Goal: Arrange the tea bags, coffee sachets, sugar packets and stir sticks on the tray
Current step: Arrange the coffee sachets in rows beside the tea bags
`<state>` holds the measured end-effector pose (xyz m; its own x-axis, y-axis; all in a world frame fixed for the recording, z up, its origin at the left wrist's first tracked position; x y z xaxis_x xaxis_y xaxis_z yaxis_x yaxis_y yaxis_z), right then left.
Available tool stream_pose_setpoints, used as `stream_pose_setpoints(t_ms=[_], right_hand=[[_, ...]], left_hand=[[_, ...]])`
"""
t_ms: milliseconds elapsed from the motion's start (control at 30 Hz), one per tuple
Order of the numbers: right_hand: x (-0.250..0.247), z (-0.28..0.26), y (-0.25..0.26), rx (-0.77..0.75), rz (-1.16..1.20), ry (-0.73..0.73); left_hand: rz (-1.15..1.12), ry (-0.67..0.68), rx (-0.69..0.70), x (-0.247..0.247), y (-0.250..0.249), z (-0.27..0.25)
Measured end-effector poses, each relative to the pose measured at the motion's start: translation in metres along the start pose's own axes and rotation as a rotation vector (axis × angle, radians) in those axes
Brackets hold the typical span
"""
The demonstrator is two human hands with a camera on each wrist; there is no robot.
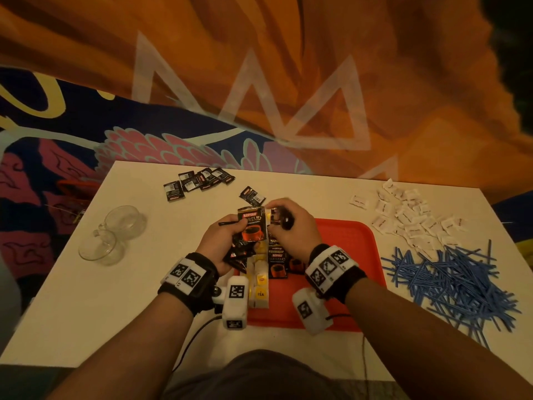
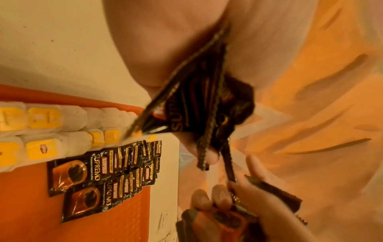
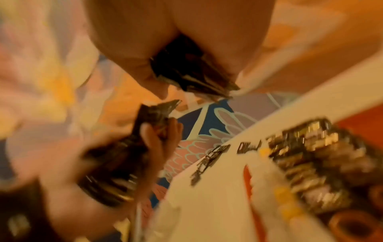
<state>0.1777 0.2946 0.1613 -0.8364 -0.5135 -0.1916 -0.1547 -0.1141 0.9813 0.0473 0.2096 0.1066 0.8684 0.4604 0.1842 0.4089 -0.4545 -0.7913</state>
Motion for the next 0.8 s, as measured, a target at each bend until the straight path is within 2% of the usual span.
stream_pose_setpoints(t_ms=[67, 100, 167, 267, 333, 467, 600, 733, 800], right_hand=[[0.0, -0.001, -0.016, 0.22, 0.28, -0.127], [0.0, -0.002, -0.024, 0.291, 0.334, -0.166], [0.007, -0.001, -0.032, 0.362, 0.396, -0.148], [0.017, 0.0, -0.029, 0.403, 0.536, -0.07], [0.017, 0.0, -0.029, 0.409, 0.563, -0.066], [0.006, 0.003, -0.031, 0.371, 0.515, -0.172], [-0.01, 0.003, -0.036, 0.356, 0.551, -0.305], [-0.017, 0.004, -0.036, 0.355, 0.736, -0.319], [-0.02, 0.004, -0.035, 0.353, 0.738, -0.306]], left_hand=[[0.011, -0.007, 0.043, -0.002, -0.003, 0.002], [0.036, -0.002, 0.067, -0.001, -0.006, 0.002], [0.092, 0.03, 0.107, 0.004, -0.01, 0.0], [0.111, 0.079, 0.112, 0.012, -0.011, -0.002], [0.071, 0.111, 0.081, 0.015, -0.008, -0.002], [-0.047, 0.198, -0.017, 0.019, 0.0, -0.005], [0.087, 0.143, 0.01, 0.011, -0.001, -0.003], [0.084, 0.031, 0.017, 0.001, 0.003, 0.003], [0.058, -0.01, 0.026, -0.001, 0.004, 0.005]])
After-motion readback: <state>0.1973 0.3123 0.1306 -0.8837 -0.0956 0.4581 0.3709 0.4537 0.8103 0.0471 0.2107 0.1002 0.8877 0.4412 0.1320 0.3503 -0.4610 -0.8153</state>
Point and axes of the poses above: each hand's wrist, its own z-axis towards the middle knuckle, its own x-axis out of the palm, y = z × x, the point moved 8 cm from there along z, towards the middle knuckle, and after that the axes turned 14 degrees about z, right-handed, at the moved point
